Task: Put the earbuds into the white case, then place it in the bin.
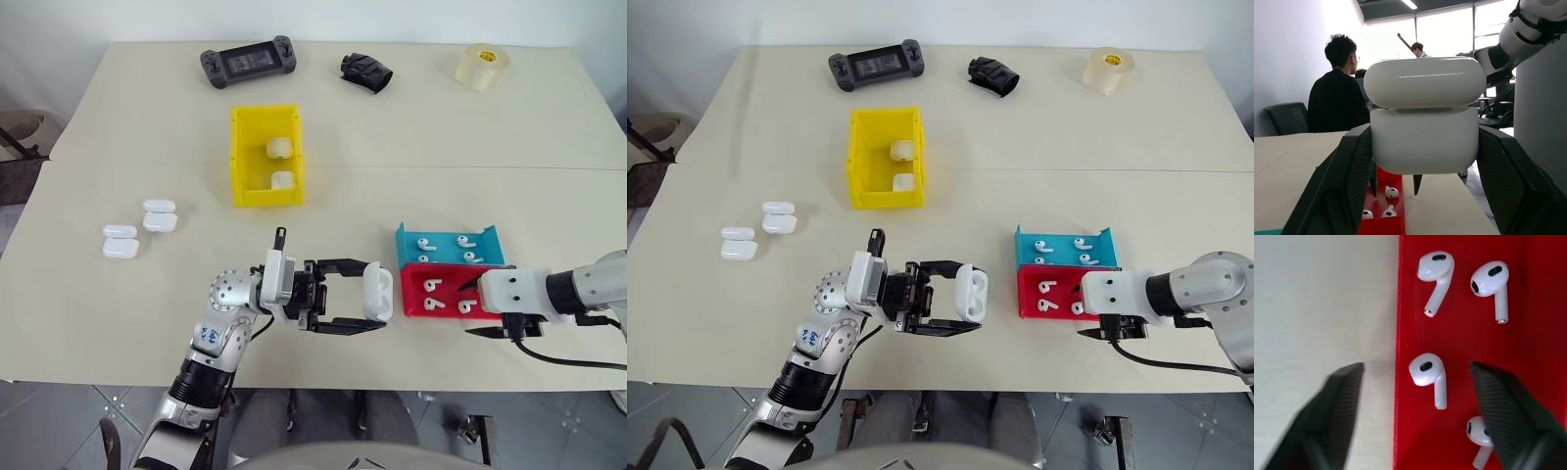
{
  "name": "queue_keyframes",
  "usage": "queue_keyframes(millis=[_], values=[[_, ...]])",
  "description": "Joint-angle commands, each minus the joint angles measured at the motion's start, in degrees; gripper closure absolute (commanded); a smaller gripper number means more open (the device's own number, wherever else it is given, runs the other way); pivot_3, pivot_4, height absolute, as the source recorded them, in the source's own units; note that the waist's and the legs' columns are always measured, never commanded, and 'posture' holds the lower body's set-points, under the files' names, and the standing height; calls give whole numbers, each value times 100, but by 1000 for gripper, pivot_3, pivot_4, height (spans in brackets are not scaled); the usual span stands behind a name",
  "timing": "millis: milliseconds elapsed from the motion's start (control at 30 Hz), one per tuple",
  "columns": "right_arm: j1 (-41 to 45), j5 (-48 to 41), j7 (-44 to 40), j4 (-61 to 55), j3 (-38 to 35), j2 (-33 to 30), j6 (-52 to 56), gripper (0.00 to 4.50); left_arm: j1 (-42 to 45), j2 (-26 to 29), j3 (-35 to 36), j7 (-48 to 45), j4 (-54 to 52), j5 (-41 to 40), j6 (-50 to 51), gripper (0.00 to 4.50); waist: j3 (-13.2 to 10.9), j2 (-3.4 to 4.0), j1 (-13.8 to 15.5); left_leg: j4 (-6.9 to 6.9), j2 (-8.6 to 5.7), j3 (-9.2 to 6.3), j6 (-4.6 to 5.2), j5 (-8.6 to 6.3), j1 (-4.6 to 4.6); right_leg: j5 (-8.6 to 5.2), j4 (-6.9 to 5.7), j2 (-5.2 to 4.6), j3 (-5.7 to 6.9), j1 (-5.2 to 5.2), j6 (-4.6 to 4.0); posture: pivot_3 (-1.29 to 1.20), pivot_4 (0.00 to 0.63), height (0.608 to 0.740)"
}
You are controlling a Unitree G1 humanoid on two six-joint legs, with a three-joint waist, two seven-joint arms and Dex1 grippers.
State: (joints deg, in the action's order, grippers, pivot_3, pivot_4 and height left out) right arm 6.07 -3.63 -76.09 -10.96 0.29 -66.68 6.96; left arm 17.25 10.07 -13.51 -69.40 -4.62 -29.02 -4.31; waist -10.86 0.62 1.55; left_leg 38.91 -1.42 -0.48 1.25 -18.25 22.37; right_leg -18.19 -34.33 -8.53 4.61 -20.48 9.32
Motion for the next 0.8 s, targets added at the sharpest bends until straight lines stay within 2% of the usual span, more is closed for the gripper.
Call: queue_keyframes(millis=[33, 367, 467, 533, 800], values=[[123, 72, -58, 84, 41, -118, -198, 1607, -83, 18, -28, 92, -355, -73, 19, 1718, 0, 0, -6, 0, 0, 0, 0, 0, 0, 0, 0, 0, 0, 0, 0, 0, 150, 740], [366, 185, -123, 334, 242, -72, -464, 1607, -146, 36, -48, 215, -491, -74, 99, 1718, 0, 0, -5, 1, 1, 0, 0, 0, 0, 0, 0, 0, 0, 0, 0, 0, 150, 740], [380, 192, -124, 348, 282, -56, -492, 2157, -140, 37, -43, 243, -493, -70, 97, 1718, 0, 0, -6, 1, 1, 1, 0, 0, -1, 0, -1, 0, 0, 0, 0, 0, 150, 740], [399, 207, -116, 354, 310, -40, -511, 2784, -138, 48, -36, 253, -490, -68, 92, 1718, 0, 0, -8, 2, 1, 1, 0, 0, -1, 0, -1, 1, 0, 1, 0, 0, 150, 740], [463, 241, -86, 366, 366, -3, -583, 2784, -90, 68, -6, 275, -461, -67, 74, 1718, 0, 0, -10, 5, 2, 1, 0, 0, -2, 0, -2, 1, -1, 2, 0, 0, 150, 740]])
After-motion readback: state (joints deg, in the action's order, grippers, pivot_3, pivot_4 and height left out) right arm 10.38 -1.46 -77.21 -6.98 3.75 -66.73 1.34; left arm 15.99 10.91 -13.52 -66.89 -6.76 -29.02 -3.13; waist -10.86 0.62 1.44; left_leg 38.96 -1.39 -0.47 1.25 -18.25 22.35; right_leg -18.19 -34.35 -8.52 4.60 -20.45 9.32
